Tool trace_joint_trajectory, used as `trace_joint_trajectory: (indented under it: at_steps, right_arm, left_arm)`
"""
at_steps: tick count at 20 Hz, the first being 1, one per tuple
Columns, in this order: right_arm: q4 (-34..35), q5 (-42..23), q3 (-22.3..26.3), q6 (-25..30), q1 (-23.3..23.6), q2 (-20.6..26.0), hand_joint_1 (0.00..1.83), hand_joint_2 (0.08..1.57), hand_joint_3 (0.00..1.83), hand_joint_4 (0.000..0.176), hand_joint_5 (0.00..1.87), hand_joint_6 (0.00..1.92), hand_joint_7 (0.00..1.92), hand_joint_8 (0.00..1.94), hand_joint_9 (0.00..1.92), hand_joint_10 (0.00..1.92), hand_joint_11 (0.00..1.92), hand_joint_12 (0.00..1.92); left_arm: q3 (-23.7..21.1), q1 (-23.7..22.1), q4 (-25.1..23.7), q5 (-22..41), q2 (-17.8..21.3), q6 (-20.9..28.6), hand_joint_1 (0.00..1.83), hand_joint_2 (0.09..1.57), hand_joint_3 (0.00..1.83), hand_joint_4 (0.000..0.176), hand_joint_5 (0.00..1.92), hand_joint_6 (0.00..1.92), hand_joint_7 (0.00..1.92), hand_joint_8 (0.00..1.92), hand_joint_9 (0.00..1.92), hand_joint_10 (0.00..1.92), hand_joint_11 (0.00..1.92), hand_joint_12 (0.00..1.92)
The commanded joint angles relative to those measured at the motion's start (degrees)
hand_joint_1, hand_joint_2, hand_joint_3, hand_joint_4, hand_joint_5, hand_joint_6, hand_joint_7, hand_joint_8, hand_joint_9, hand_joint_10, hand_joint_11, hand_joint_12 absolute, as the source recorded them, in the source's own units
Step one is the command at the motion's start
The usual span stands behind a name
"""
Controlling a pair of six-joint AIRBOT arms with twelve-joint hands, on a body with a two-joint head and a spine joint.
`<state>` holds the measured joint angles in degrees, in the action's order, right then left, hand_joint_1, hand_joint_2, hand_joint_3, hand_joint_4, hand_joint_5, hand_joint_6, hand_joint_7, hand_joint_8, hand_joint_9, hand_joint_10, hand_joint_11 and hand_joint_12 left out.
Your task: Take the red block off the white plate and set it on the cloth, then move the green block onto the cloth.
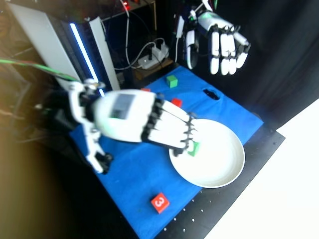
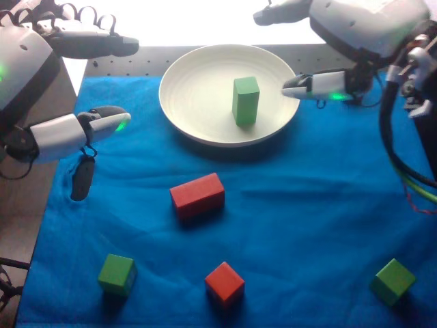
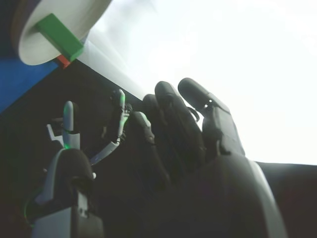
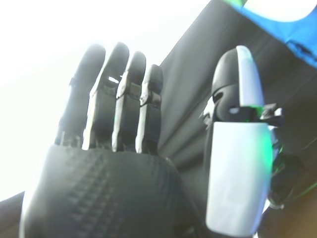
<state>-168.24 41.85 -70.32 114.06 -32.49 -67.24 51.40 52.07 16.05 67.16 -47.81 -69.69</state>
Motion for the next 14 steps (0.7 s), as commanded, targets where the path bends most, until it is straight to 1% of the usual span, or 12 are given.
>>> trace_joint_trajectory:
  at_steps: [1,2,3,4,5,6,9,10,11,12,13,14]
  right_arm:
    - [-0.2,4.7,-0.8,-0.2,1.0,-0.6,1.12,0.88,0.00,0.000,0.62,0.00,0.64,0.00,0.44,0.51,0.11,1.52]
    - [0.0,3.8,-1.6,-0.2,1.2,-1.4,1.12,0.88,0.00,0.000,0.64,0.00,0.64,0.00,0.47,0.46,0.14,1.50]
    - [0.4,2.8,-2.5,-0.2,1.4,-2.3,1.11,0.89,0.00,0.000,0.63,0.00,0.64,0.00,0.50,0.39,0.13,1.49]
    - [0.5,1.9,-3.2,-0.2,1.5,-3.1,1.11,0.90,0.00,0.000,0.61,0.00,0.64,0.00,0.52,0.37,0.13,1.48]
    - [0.6,1.0,-3.9,-0.2,1.7,-3.9,1.12,0.88,0.00,0.000,0.62,0.00,0.67,0.01,0.55,0.37,0.15,1.50]
    - [0.7,-0.3,-5.0,-0.2,1.8,-5.1,1.08,0.86,0.00,0.000,0.63,0.01,0.66,0.01,0.57,0.38,0.17,1.51]
    - [0.8,-3.2,-7.5,-0.2,2.3,-7.5,1.06,0.86,0.00,0.000,0.67,0.01,0.64,0.00,0.54,0.47,0.22,1.48]
    - [0.8,-3.8,-8.1,-0.2,2.5,-8.2,1.08,0.88,0.00,0.000,0.66,0.00,0.61,0.00,0.43,0.61,0.11,1.54]
    - [0.8,-4.3,-8.6,-0.2,2.7,-8.8,1.07,0.88,0.00,0.000,0.65,0.00,0.60,0.00,0.39,0.61,0.07,1.54]
    - [0.8,-4.5,-9.0,-0.2,2.8,-9.2,1.08,0.87,0.00,0.000,0.64,0.00,0.66,0.01,0.46,0.60,0.10,1.53]
    - [0.9,-4.7,-9.4,-0.2,2.9,-9.7,1.09,0.87,0.00,0.000,0.66,0.00,0.72,0.02,0.46,0.69,0.08,1.61]
    - [1.0,-5.2,-9.9,-0.2,2.9,-10.1,1.06,0.88,0.00,0.000,0.66,0.00,0.76,0.03,0.52,0.70,0.14,1.59]
  left_arm:
    - [0.1,-0.7,-0.8,7.2,0.3,-0.1,0.90,1.06,0.00,0.019,0.69,0.01,0.61,0.01,0.56,0.04,0.04,1.17]
    - [0.1,-0.8,-0.8,7.1,0.2,-0.1,0.89,1.06,0.00,0.019,0.69,0.01,0.61,0.01,0.57,0.04,0.05,1.18]
    - [0.1,-0.9,-0.8,7.0,0.2,-0.1,0.89,1.07,0.00,0.007,0.70,0.01,0.63,0.01,0.58,0.04,0.07,1.13]
    - [0.1,-0.9,-0.8,6.9,0.2,-0.1,0.87,1.08,0.00,0.009,0.70,0.01,0.63,0.01,0.58,0.04,0.07,1.12]
    - [0.1,-1.0,-0.8,6.9,0.2,-0.1,0.86,1.07,0.00,0.023,0.71,0.01,0.65,0.02,0.60,0.05,0.09,1.12]
    - [0.1,-1.1,-0.8,6.9,0.2,-0.1,0.88,1.06,0.00,0.013,0.72,0.01,0.66,0.01,0.62,0.04,0.11,1.15]
    - [0.1,-1.4,-0.9,6.6,0.2,-0.3,0.84,1.08,0.00,0.019,0.72,0.00,0.65,0.01,0.61,0.04,0.12,1.16]
    - [0.1,-1.4,-0.9,6.6,0.2,-0.3,0.80,1.08,0.01,0.029,0.73,0.01,0.64,0.00,0.61,0.04,0.11,1.17]
    - [0.1,-1.6,-1.1,6.6,0.1,-0.3,0.78,1.09,0.00,0.029,0.72,0.00,0.63,0.00,0.60,0.03,0.10,1.20]
    - [0.1,-1.8,-1.2,6.6,0.1,-0.3,0.77,1.10,0.00,0.011,0.73,0.01,0.65,0.01,0.63,0.04,0.12,1.21]
    - [0.1,-1.8,-1.3,6.6,0.1,-0.3,0.79,1.10,0.00,0.001,0.74,0.01,0.66,0.01,0.64,0.04,0.13,1.21]
    - [0.1,-1.9,-1.3,6.6,0.1,-0.3,0.80,1.09,0.00,0.014,0.75,0.01,0.66,0.01,0.64,0.05,0.14,1.21]
